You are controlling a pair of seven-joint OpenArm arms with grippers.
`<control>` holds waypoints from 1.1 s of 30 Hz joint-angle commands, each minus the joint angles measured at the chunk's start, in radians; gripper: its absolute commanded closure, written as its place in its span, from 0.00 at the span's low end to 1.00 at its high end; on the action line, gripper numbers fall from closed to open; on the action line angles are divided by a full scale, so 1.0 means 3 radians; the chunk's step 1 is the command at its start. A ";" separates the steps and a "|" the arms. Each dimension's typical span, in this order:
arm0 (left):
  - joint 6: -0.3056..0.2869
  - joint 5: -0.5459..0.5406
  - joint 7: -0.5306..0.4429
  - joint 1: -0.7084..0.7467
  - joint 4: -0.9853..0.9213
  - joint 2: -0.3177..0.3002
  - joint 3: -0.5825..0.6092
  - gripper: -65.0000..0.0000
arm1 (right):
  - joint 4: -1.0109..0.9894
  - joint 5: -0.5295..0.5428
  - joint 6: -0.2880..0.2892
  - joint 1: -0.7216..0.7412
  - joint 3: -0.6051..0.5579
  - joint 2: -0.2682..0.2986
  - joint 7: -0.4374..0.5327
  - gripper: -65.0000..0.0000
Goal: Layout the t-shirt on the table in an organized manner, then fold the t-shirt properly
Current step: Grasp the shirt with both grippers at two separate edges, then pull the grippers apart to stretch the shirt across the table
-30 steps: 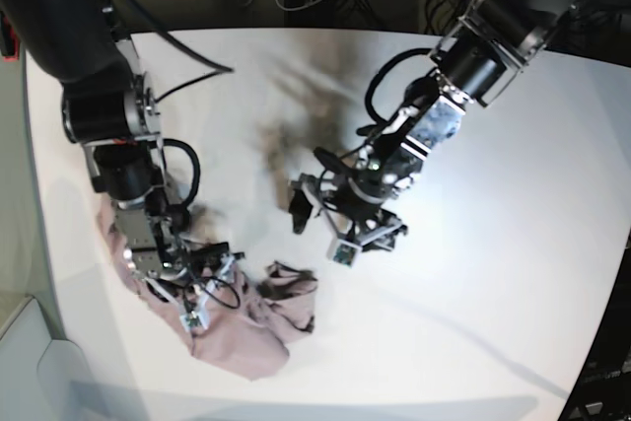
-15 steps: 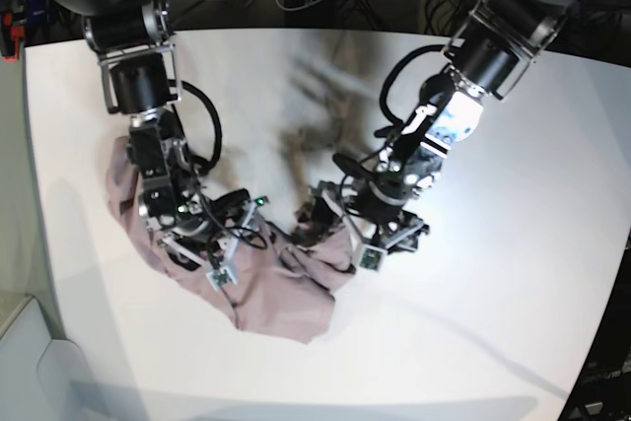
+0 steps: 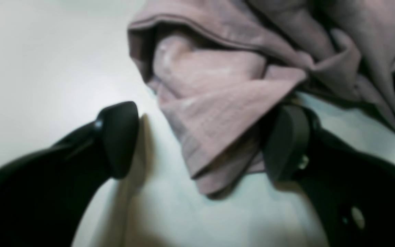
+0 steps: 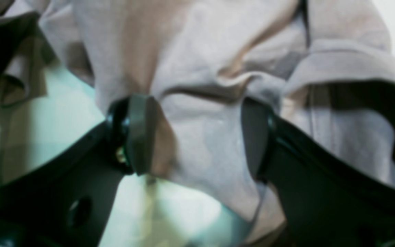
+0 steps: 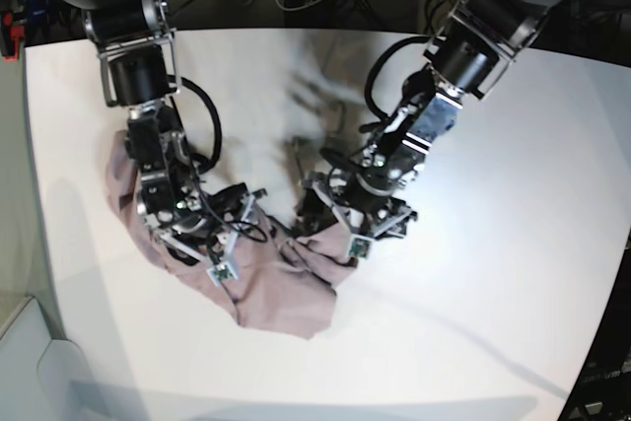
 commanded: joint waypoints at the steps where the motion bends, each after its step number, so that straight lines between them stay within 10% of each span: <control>1: -0.0006 -0.0008 0.0088 -0.0049 0.0013 -0.0007 0.0105 0.23 | 0.0059 -0.0013 0.0028 0.0102 0.0012 0.0004 0.0051 0.39; 7: 0.0025 -0.0024 0.0114 -0.0055 0.0176 -0.0262 0.0274 1.00 | 0.0059 -0.0008 0.0028 0.0179 0.0017 0.0106 0.0067 0.39; 23: 0.0025 -0.0013 0.0359 0.0344 0.1343 -0.0943 -0.0503 0.99 | 0.1062 -0.0013 0.0028 0.0061 0.0079 0.0387 -0.0378 0.38; 33: 0.0025 -0.0013 0.0431 0.0467 0.1424 -0.0948 -0.0503 0.99 | 0.0780 -0.0013 0.0028 0.0046 0.0125 0.0132 -0.0363 0.39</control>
